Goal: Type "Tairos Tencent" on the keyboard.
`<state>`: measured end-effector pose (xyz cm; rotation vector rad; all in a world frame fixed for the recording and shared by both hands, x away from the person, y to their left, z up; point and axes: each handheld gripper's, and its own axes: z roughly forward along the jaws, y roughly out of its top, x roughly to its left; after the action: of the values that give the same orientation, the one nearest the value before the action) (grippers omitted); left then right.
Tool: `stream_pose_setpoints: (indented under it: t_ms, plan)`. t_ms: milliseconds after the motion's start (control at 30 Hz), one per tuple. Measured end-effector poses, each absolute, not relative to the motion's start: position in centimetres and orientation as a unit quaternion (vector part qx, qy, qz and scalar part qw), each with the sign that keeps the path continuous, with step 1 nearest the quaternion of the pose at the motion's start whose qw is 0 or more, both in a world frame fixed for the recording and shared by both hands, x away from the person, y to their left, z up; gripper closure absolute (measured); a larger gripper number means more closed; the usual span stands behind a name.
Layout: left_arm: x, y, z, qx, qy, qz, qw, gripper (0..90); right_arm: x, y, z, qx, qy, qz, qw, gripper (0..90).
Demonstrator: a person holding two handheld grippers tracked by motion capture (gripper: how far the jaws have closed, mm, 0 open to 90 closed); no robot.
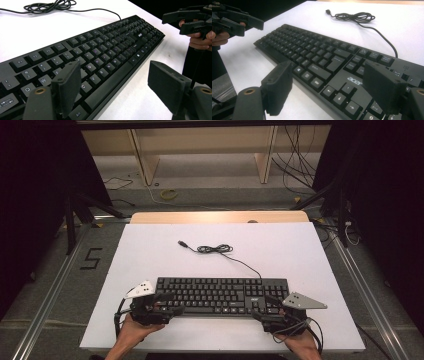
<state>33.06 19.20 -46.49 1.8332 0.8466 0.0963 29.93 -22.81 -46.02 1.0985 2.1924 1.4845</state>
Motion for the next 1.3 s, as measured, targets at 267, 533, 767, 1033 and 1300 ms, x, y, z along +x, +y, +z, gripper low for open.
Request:
stream_pose_setpoints:
  t_ms: [267,533,767,1033,1300]
  plan:
    - [33.0,19.2,-46.5,0.767,0.356,0.041,0.532,26.2,29.9,-22.8,-46.0,0.380,0.758,0.512,0.137,25.1]
    - [33.1,19.2,-46.5,0.767,0.358,0.038,0.531,26.2,30.0,-22.6,-46.1,0.380,0.760,0.510,0.135,25.4]
    - [33.3,19.4,-46.6,0.768,0.370,0.042,0.521,26.4,30.2,-21.7,-45.6,0.375,0.761,0.513,0.130,26.2]
    - [33.7,20.0,-46.8,0.767,0.390,0.046,0.508,28.1,31.0,-20.2,-44.5,0.369,0.769,0.508,0.118,28.2]
    - [33.8,20.6,-46.6,0.770,0.401,0.053,0.493,34.4,31.8,-18.3,-44.3,0.363,0.780,0.501,0.097,31.7]
